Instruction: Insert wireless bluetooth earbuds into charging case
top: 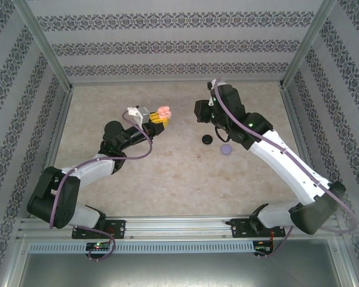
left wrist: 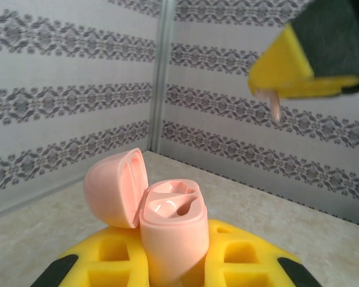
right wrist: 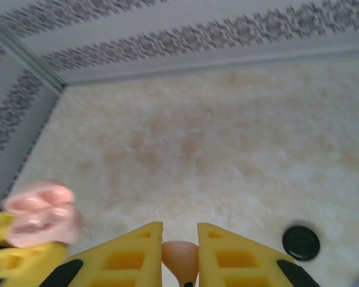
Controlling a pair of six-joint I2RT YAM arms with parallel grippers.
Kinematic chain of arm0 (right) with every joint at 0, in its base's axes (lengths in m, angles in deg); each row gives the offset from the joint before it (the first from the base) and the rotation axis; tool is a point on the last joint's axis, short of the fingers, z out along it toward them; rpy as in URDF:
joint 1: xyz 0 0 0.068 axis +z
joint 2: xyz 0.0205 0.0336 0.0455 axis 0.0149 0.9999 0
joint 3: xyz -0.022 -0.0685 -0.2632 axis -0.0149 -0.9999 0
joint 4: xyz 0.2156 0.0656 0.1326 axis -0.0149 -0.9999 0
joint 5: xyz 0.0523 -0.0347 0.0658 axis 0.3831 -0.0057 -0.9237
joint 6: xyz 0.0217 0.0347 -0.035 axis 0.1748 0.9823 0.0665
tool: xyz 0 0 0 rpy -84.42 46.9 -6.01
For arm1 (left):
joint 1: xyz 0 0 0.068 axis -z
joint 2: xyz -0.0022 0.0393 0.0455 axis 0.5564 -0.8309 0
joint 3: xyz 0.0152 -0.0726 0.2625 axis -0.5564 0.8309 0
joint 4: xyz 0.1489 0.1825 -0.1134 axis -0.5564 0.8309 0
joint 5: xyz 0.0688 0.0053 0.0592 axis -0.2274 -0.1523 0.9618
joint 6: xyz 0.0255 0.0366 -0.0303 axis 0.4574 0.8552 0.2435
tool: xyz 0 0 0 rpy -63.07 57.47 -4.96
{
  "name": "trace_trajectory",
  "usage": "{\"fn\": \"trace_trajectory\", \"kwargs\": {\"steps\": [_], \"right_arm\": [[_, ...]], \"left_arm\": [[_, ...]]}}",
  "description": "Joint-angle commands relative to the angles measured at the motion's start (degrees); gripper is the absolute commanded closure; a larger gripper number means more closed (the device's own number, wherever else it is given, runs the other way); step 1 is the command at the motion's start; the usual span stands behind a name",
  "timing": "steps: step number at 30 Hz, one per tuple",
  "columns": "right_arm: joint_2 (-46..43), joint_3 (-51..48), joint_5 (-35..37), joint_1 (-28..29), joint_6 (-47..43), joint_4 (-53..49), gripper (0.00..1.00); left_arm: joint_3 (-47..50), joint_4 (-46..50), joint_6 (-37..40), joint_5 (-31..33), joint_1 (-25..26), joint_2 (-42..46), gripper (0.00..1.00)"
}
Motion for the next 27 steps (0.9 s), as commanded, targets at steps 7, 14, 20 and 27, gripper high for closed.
{"fn": "trace_trajectory", "kwargs": {"steps": [7, 14, 20, 27], "right_arm": [[-5.57, -4.44, -3.97, 4.47, -8.89, 14.37, 0.82], [-6.96, -8.78, -5.22, 6.14, -12.28, 20.43, 0.81], [-6.75, -11.40, -5.10, 7.30, -12.85, 24.76, 0.81], [-4.98, -12.42, -4.69, 7.69, -12.46, 27.49, 0.82]], "left_arm": [[-4.35, 1.19, 16.06, 7.97, 6.65, -0.61, 1.00], [-5.83, 2.33, 22.02, 11.16, 8.67, -0.48, 1.00], [-6.64, 3.75, 23.84, 10.88, 9.18, -0.35, 1.00], [-7.14, 4.90, 23.93, 10.13, 9.61, -0.05, 1.00]]}}
